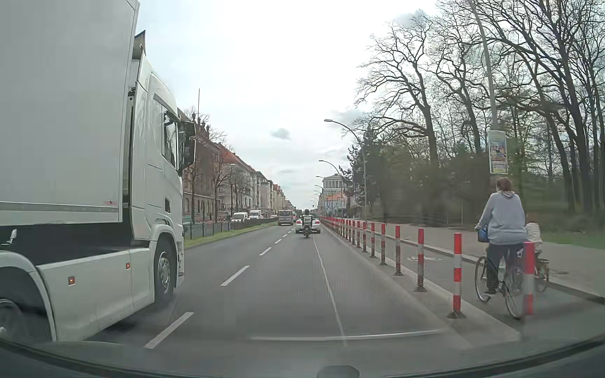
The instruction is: Follow the waypoints while adhering to traffic rules and regulations
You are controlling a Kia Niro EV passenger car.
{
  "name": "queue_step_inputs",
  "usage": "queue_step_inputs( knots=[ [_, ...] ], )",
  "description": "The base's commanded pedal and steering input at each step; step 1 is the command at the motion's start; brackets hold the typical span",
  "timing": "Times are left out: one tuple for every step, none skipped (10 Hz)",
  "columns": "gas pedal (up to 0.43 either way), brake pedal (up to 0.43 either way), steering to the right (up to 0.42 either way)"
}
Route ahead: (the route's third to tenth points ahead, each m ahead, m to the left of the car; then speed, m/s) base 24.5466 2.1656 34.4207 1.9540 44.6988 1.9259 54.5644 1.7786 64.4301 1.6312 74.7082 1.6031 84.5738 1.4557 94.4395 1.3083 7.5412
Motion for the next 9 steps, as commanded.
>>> queue_step_inputs(
  knots=[
    [0.039, 0.0, 0.001],
    [0.039, 0.0, 0.001],
    [0.039, 0.0, 0.001],
    [0.039, 0.0, 0.002],
    [0.039, 0.0, 0.002],
    [0.039, 0.0, 0.002],
    [0.039, 0.0, 0.002],
    [0.039, 0.0, 0.001],
    [0.039, 0.0, 0.001]
  ],
)
